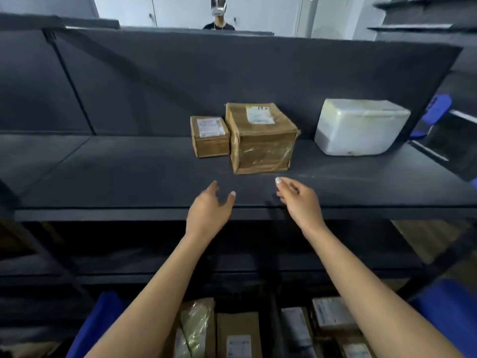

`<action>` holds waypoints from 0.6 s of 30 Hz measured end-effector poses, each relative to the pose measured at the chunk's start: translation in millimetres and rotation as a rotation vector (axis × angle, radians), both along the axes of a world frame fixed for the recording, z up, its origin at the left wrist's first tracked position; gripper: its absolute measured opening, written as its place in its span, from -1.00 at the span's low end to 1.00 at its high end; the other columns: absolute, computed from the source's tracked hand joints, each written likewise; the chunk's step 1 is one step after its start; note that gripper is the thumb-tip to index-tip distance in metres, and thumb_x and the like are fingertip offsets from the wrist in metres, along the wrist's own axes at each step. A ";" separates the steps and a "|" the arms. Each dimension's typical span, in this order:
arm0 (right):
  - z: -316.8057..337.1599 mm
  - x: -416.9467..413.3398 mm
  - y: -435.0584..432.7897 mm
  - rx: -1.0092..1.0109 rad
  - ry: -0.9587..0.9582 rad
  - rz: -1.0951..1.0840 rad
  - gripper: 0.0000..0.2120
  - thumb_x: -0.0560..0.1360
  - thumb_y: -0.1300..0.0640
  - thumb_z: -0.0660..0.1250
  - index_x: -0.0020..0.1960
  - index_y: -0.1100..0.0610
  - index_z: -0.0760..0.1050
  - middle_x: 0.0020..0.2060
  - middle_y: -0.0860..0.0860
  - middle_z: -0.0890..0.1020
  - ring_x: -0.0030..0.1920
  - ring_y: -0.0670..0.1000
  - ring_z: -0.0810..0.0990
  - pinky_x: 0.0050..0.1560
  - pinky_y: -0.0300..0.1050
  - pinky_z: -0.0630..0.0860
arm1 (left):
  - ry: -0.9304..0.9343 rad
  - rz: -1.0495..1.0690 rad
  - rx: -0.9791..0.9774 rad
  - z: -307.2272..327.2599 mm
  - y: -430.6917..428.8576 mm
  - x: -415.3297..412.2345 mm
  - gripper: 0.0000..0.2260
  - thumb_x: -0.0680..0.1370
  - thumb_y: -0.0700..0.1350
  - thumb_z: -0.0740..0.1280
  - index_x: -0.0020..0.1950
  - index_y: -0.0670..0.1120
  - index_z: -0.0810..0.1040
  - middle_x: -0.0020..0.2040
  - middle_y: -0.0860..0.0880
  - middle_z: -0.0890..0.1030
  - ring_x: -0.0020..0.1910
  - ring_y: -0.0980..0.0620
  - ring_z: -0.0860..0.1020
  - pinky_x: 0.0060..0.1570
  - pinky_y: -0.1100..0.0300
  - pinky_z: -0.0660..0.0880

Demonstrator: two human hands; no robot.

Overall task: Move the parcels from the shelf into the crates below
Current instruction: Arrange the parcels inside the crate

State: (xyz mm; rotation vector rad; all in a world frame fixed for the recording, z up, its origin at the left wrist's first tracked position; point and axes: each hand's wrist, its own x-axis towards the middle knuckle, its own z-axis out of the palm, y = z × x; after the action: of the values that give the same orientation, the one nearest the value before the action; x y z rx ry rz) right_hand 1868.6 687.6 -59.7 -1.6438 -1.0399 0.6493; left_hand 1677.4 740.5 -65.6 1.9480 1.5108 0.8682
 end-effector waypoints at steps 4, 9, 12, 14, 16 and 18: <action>37.6 45.4 45.8 0.071 -0.077 -0.059 -0.47 0.51 -0.20 0.26 0.35 0.09 0.43 0.21 -0.05 0.60 0.10 -0.14 0.55 0.00 -0.29 0.42 | -0.038 0.018 -0.021 39.4 40.5 34.0 -0.37 0.52 0.23 0.21 0.48 -0.10 0.28 0.15 0.03 0.59 -0.12 0.15 0.57 -0.25 0.25 0.40; 60.0 83.4 102.5 -0.032 -0.138 -0.029 -0.37 0.49 -0.28 0.22 0.35 0.16 0.39 0.31 0.08 0.51 0.32 0.09 0.46 0.24 -0.03 0.38 | -0.167 0.047 -0.123 61.9 96.3 72.6 -0.48 0.51 0.21 0.25 0.29 -0.14 0.47 0.09 -0.07 0.59 0.17 -0.12 0.54 0.02 0.14 0.42; 65.1 93.6 126.7 -0.068 -0.126 0.038 -0.35 0.44 -0.36 0.20 0.28 0.12 0.45 0.21 0.04 0.57 0.25 0.09 0.51 0.24 0.04 0.44 | -0.230 0.043 -0.157 64.3 122.9 87.5 -0.54 0.51 0.18 0.27 0.24 -0.13 0.51 0.11 -0.06 0.59 0.16 -0.09 0.54 0.12 0.13 0.44; 63.3 97.6 140.2 -0.085 -0.073 0.064 -0.41 0.42 -0.38 0.20 0.18 0.05 0.51 0.11 -0.05 0.60 0.18 0.03 0.54 0.12 -0.04 0.48 | -0.302 0.061 -0.196 64.2 135.0 94.8 -0.53 0.50 0.21 0.28 0.24 -0.09 0.52 0.06 -0.01 0.55 0.09 -0.03 0.52 0.05 0.19 0.38; 60.3 99.7 151.2 -0.084 -0.003 0.073 -0.58 0.42 -0.37 0.22 -0.12 -0.03 0.53 -0.16 -0.20 0.57 -0.08 -0.09 0.55 -0.18 -0.22 0.41 | -0.385 0.095 -0.242 62.3 143.7 100.3 -0.60 0.47 0.23 0.30 0.15 -0.01 0.51 -0.02 0.04 0.52 0.00 0.01 0.49 0.01 0.20 0.34; 57.1 101.7 158.1 -0.084 0.019 0.065 -0.60 0.43 -0.35 0.23 -0.26 -0.02 0.47 -0.25 -0.21 0.51 -0.21 -0.13 0.49 -0.27 -0.23 0.34 | -0.434 0.125 -0.271 59.9 149.0 104.0 -0.68 0.45 0.24 0.32 0.03 0.05 0.44 -0.11 0.10 0.52 -0.08 0.05 0.48 -0.02 0.20 0.34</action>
State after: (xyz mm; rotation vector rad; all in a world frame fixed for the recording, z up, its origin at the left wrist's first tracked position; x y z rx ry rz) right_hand 1970.3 845.7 -2.6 -1.6789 -1.0689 0.7596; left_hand 1781.3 889.6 -5.7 1.3765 1.4110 1.0031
